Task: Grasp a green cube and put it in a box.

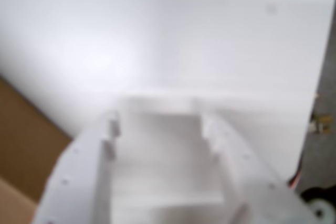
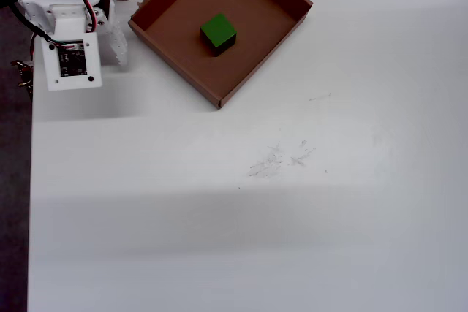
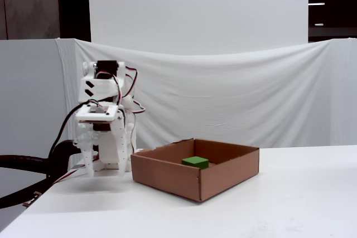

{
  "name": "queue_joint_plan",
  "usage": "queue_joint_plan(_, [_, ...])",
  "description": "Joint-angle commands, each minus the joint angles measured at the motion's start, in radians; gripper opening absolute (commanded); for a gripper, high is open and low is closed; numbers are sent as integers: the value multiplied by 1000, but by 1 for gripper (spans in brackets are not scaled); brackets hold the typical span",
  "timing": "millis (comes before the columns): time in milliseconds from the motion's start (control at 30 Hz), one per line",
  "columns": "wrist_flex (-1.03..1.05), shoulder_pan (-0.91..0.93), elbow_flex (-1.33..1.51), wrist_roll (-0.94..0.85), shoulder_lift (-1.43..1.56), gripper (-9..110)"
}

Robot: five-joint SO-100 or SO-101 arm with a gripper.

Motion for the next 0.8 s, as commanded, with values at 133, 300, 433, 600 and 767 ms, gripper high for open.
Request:
queue_joint_plan(133, [2, 3, -5, 11, 6, 21])
queue_joint_plan(300, [2, 3, -5, 12, 6, 21])
queue_joint_plan(433, [2, 3, -5, 15, 6, 21])
queue_joint_plan(600, [2, 3, -5, 20, 6, 21])
queue_joint_plan(767, [2, 3, -5, 21, 6, 21])
